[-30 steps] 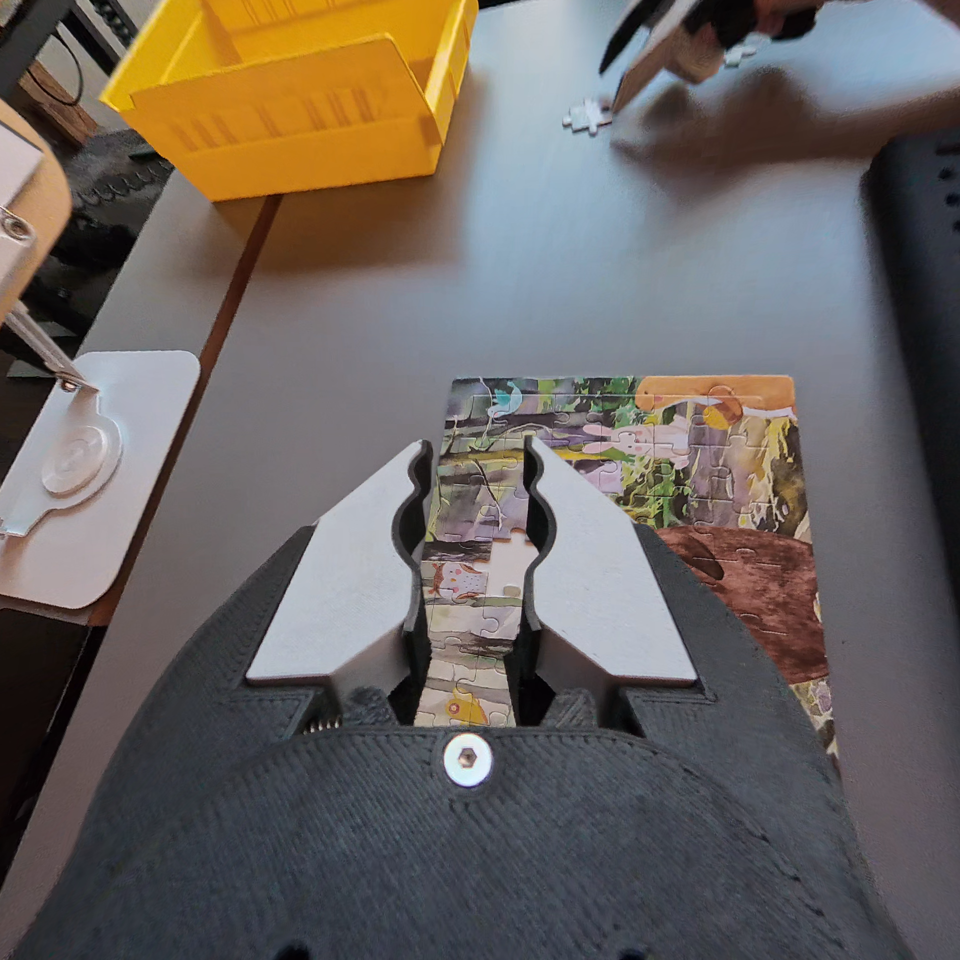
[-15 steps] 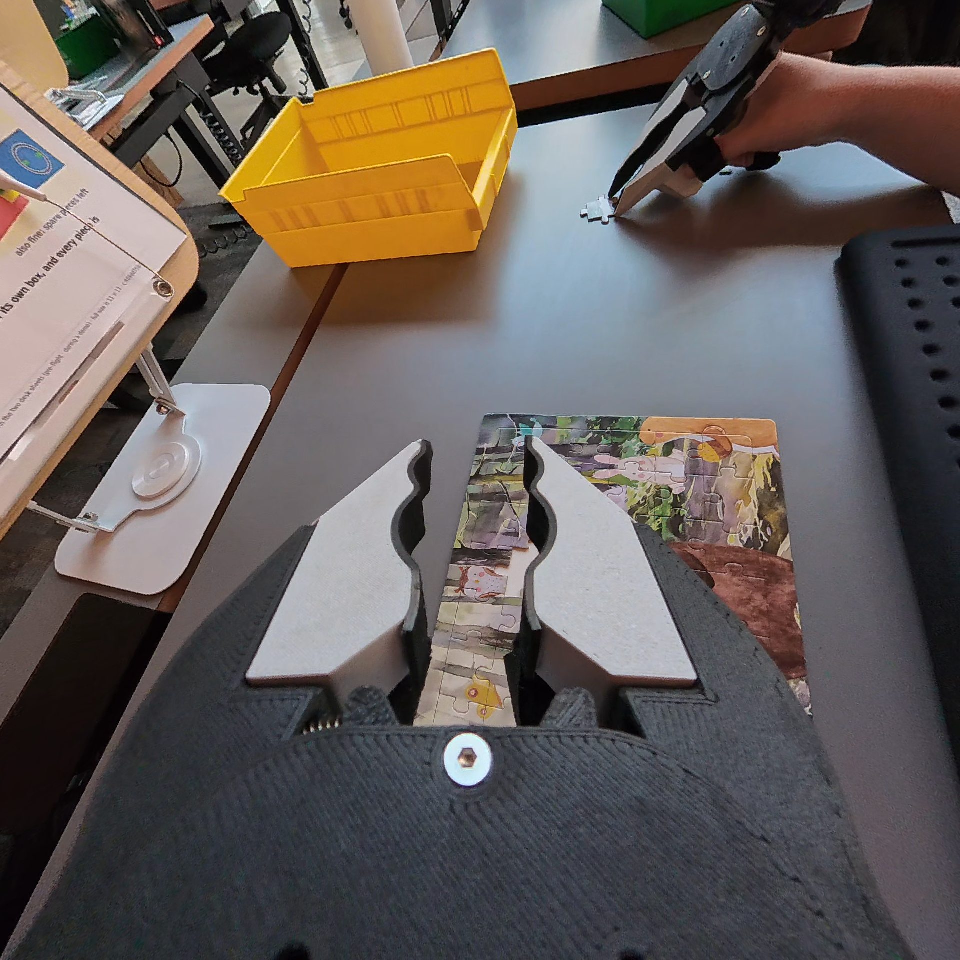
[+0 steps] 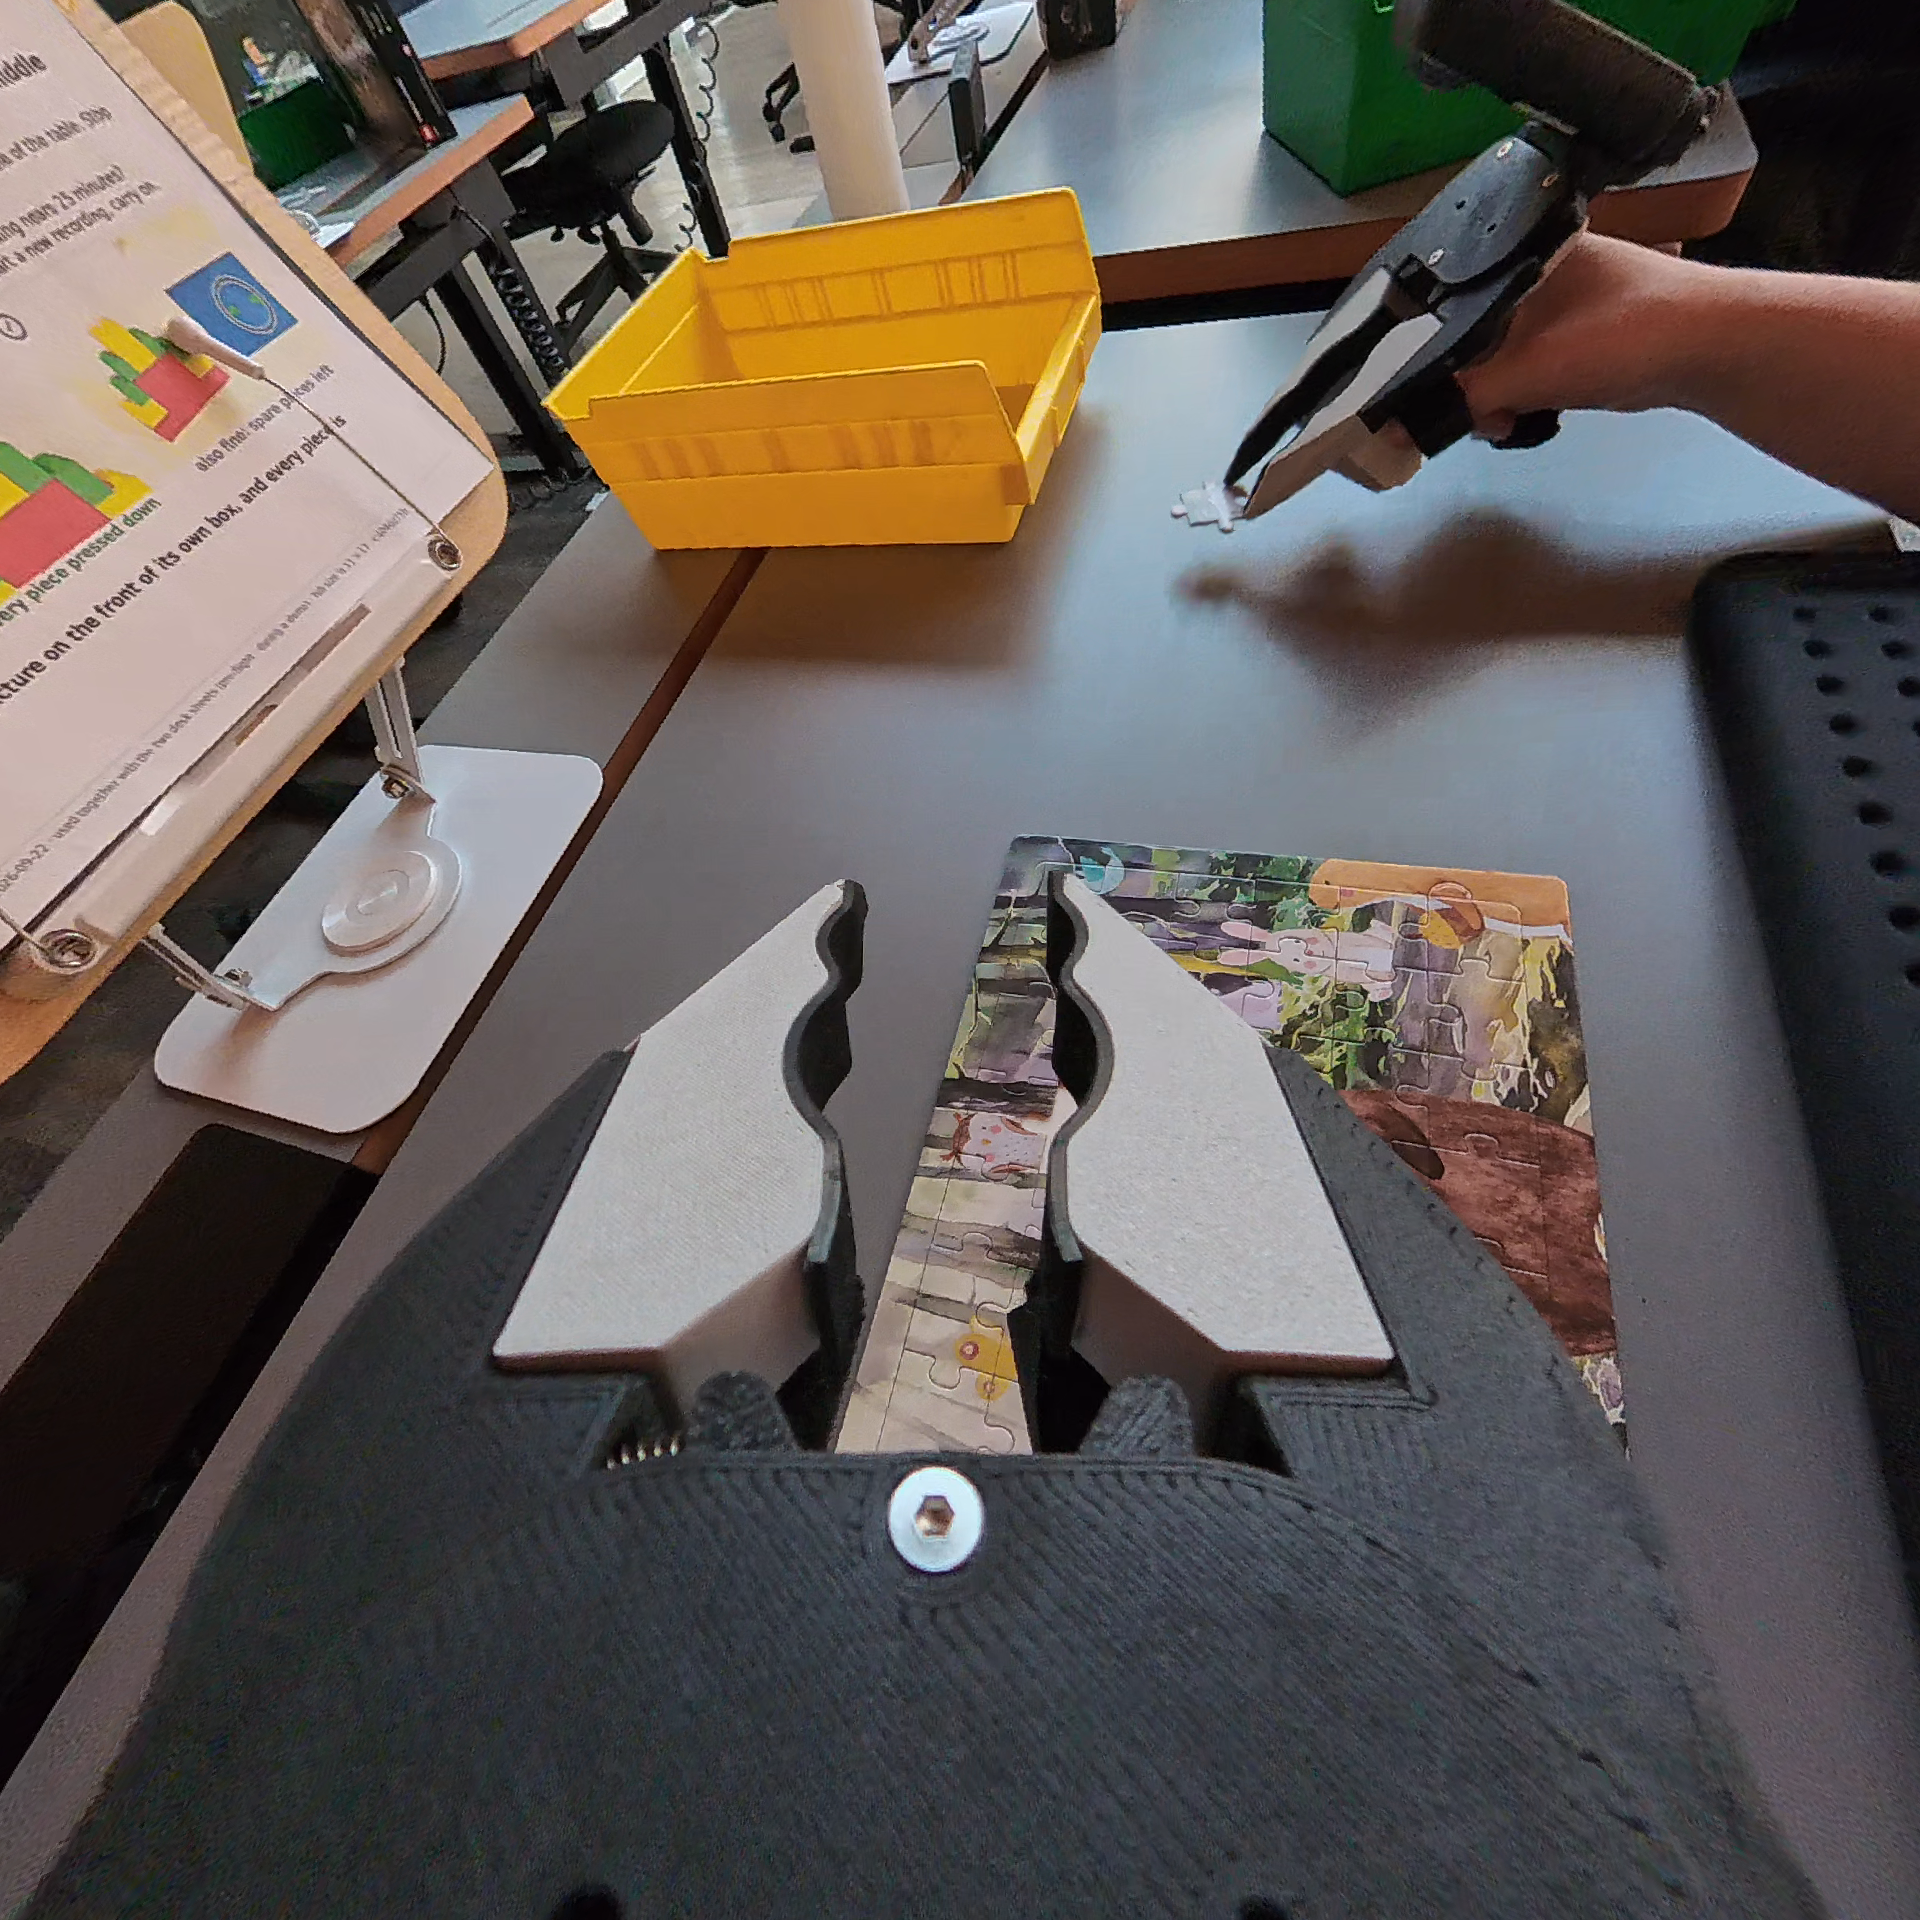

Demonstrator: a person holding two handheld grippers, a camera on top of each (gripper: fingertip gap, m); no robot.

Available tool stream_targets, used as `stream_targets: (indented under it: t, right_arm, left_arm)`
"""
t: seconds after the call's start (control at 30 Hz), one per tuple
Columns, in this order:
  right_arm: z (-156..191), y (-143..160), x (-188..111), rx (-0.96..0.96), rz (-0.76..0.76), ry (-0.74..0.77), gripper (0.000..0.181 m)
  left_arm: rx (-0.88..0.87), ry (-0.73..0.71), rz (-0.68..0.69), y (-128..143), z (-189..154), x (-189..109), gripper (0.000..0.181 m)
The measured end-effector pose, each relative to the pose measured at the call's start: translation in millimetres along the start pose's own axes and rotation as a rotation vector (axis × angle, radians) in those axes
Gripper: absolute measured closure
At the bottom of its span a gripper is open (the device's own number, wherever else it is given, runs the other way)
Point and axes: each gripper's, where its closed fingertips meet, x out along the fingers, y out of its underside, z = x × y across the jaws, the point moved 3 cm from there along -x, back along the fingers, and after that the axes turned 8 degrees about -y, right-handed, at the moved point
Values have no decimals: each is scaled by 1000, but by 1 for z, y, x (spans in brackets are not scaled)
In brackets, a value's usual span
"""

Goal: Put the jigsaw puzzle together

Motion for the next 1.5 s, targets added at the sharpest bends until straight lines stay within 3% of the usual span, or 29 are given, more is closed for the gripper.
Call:
stream_targets:
  t: [0.27, 0.47, 0.63, 0.87, 1.5]
  right_arm:
    - [141, -62, 56, -311, 48, -299, 153]
    - [237, -71, 94, -582, 154, -440, 153]
    - [287, -72, 110, -714, 195, -524, 153]
    - [304, -73, 120, -748, 203, -549, 153]
    - [285, -76, 113, -717, 176, -509, 152]
  left_arm:
    - [-7, -7, -12, -1, 3, -5, 148]
    - [-20, -22, -25, 0, 9, -12, 148]
    - [-31, -29, -41, -1, 12, -18, 149]
    - [-38, -29, -48, -1, 15, -20, 149]
    - [-57, -12, -10, 6, 14, -15, 148]
